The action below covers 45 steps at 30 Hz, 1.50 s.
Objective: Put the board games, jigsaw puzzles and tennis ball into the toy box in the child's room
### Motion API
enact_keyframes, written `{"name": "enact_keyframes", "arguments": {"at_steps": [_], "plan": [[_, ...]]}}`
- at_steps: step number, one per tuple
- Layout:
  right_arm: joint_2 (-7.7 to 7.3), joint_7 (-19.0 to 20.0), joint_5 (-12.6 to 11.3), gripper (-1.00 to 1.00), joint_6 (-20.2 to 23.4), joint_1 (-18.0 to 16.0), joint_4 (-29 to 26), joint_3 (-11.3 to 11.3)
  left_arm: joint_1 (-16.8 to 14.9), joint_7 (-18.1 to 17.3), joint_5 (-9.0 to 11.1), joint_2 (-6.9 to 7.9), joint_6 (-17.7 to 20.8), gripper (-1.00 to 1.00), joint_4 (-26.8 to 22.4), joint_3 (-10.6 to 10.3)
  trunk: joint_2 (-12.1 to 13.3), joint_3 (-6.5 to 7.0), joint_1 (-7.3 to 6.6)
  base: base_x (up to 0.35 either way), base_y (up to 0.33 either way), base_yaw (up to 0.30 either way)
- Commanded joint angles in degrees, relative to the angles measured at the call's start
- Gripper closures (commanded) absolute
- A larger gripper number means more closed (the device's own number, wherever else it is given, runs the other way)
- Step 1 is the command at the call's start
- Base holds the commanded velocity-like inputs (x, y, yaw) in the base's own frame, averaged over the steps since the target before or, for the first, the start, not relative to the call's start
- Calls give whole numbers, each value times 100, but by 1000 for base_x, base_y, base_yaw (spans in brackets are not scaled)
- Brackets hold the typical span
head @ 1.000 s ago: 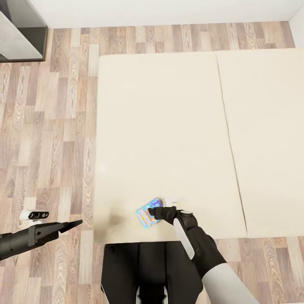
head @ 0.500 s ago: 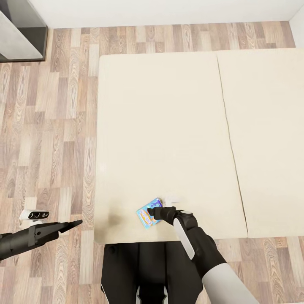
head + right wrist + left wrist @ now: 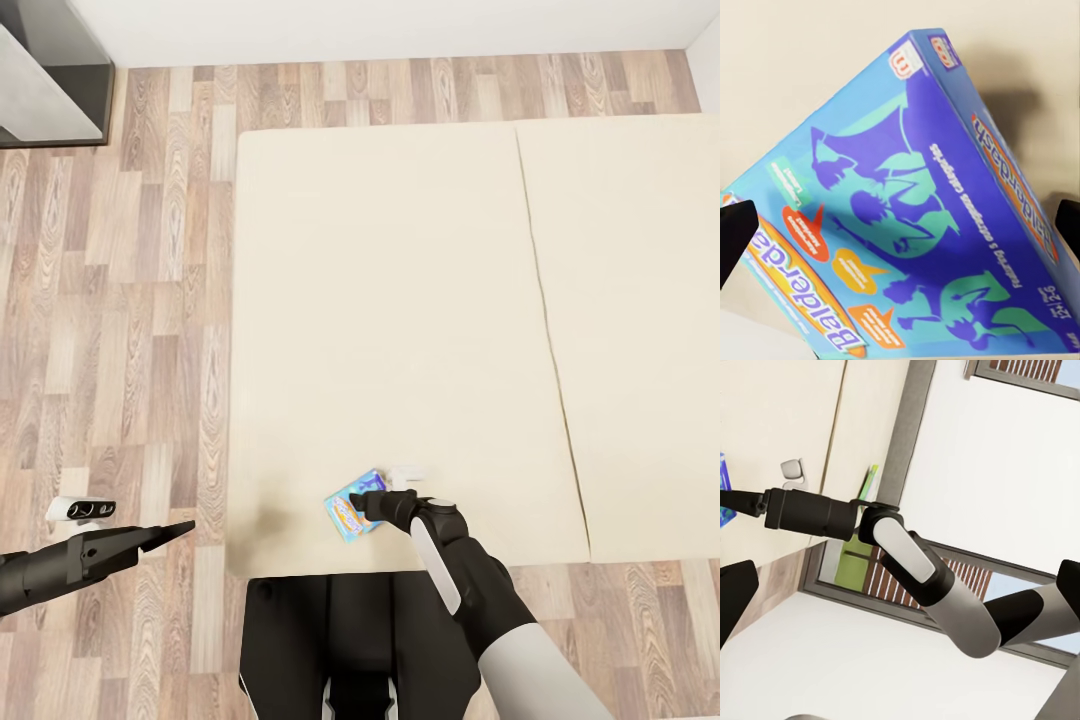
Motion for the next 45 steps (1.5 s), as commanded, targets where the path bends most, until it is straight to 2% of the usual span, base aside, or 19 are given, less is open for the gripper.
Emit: {"name": "enact_keyframes", "arguments": {"at_steps": [1, 45], "plan": [[2, 25, -55, -100, 20, 0, -2, -1, -2, -22, -5, 2, 61, -100, 0, -2, -8, -6, 5, 0, 41, 0], [2, 37, -52, -100, 12, 0, -19, 7, -1, -22, -24, 1, 64, -100, 0, -2, -8, -24, 5, -6, 29, 18]]}}
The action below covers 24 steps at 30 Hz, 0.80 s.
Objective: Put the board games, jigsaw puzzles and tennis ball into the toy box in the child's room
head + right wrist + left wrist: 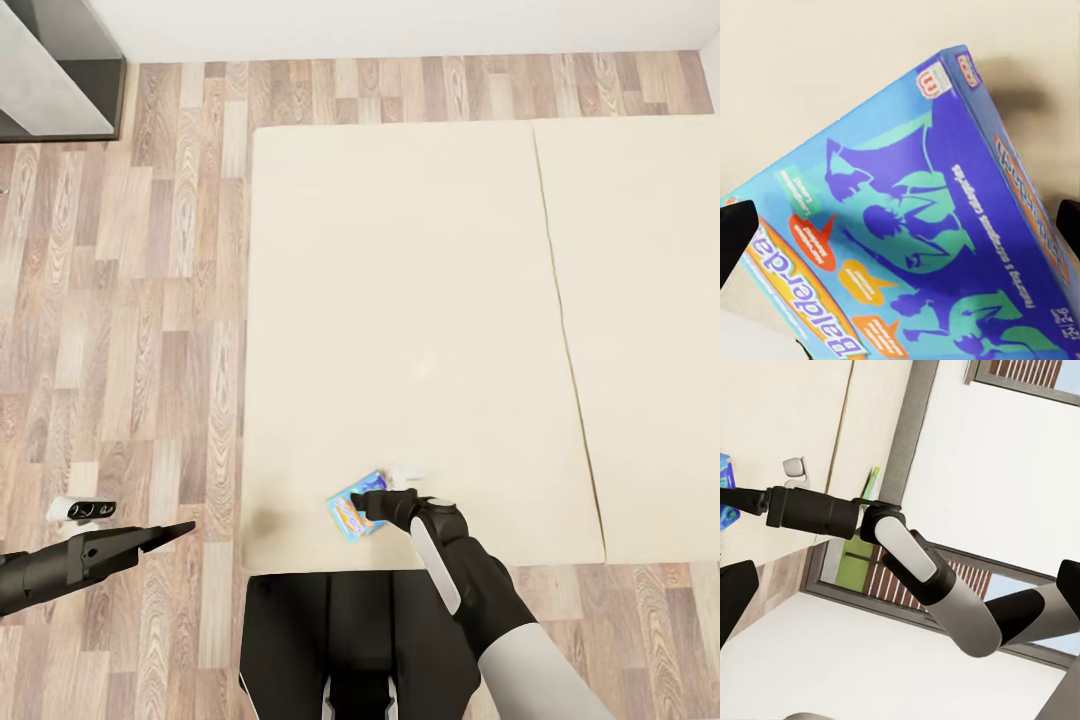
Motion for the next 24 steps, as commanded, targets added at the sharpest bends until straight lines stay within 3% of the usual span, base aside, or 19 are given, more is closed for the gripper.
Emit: {"name": "enact_keyframes", "arguments": {"at_steps": [1, 24], "plan": [[4, 56, -166, -100, -1, 1, 11, 2, -5, -23, -5, 1, 60, -100, 1, -5, -6, -6, 7, 0, 30, 0], [4, 49, -170, -100, -1, 1, 11, 125, -6, -23, -15, 0, 60, -100, 0, -5, -6, -6, 7, 0, 41, 16]]}}
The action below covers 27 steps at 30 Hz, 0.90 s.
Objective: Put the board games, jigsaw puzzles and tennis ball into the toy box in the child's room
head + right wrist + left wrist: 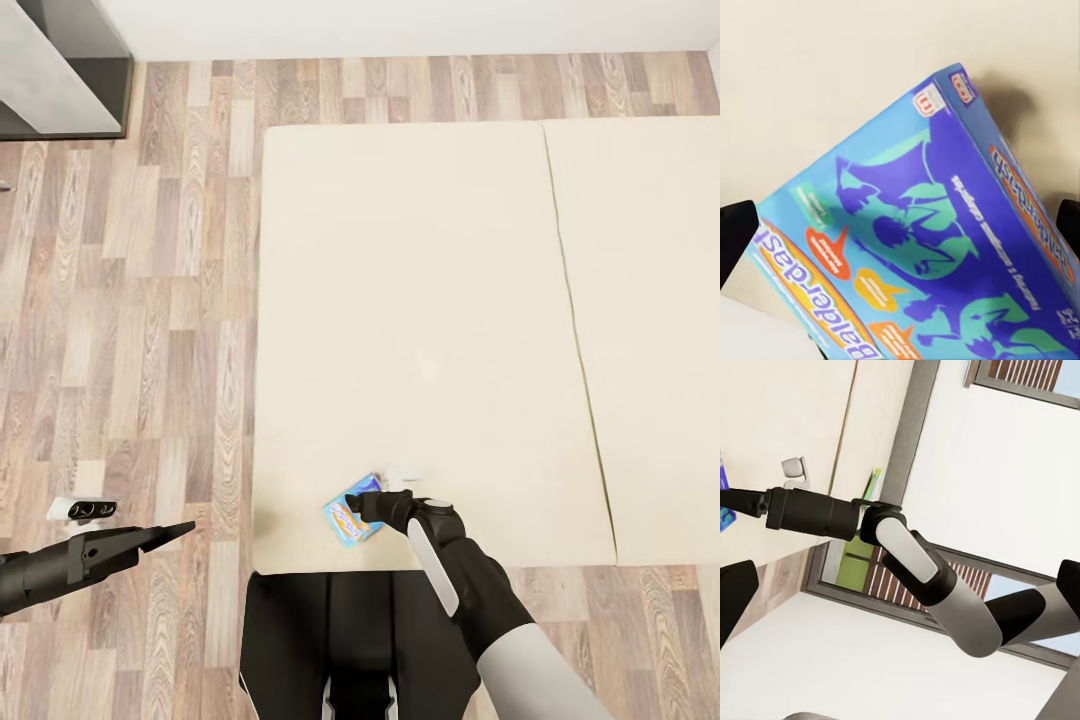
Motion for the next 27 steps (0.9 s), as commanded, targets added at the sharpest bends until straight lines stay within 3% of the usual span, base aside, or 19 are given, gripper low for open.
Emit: {"name": "enact_keyframes", "arguments": {"at_steps": [1, 27], "plan": [[1, 9, 3, -100, 29, -1, -7, -3, -1, -22, -2, 2, 61, -100, 0, -1, -9, -6, 4, 0, 29, 0], [1, 8, 6, -100, 36, -1, 19, -4, -1, -22, -2, -5, 66, -100, 0, -1, -9, -6, 4, 0, 48, 0]]}}
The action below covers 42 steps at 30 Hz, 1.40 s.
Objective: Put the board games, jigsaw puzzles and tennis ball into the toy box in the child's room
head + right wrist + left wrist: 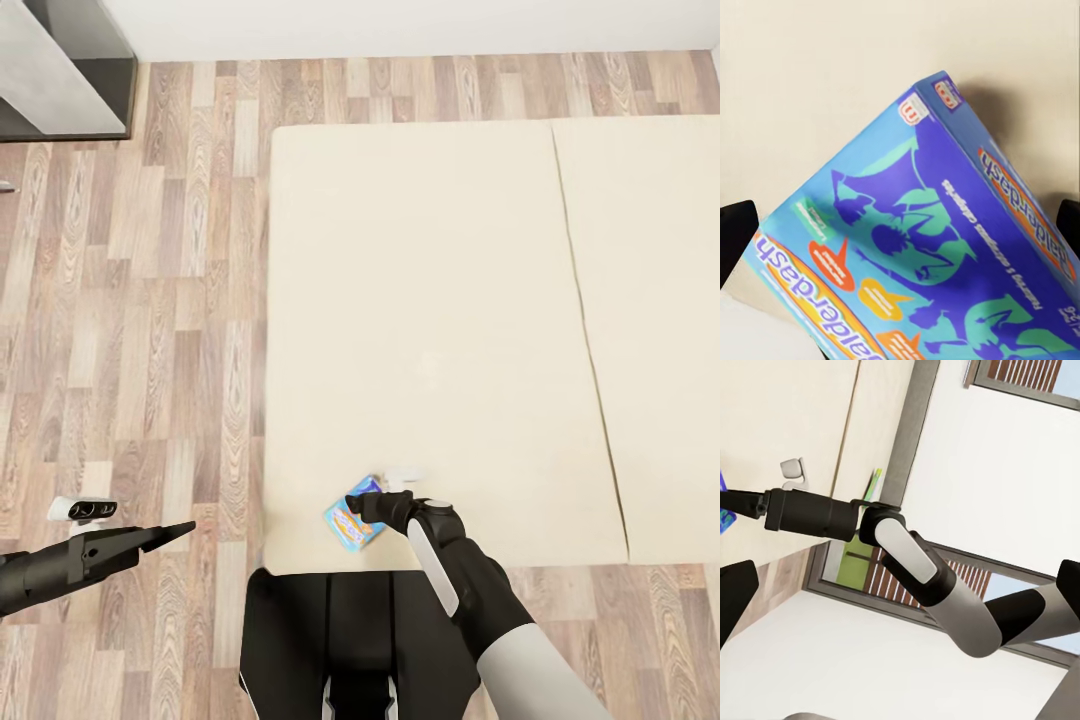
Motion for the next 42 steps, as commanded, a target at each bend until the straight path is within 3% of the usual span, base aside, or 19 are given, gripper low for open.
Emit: {"name": "enact_keyframes", "arguments": {"at_steps": [1, 24, 42], "plan": [[1, 10, 3, -100, 29, -1, -7, -3, -1, -22, -2, 2, 62, -100, 0, -2, -9, -6, 4, 0, 92, 0], [1, 10, -1, -100, 30, -1, -6, -3, -1, -22, -11, -22, 64, -100, -2, -2, -9, -6, 4, 0, 41, 0], [1, 10, 0, -100, 30, -1, -6, 6, -1, -22, -11, -16, 64, -100, 0, -2, -9, -6, 4, 0, 131, 0]]}}
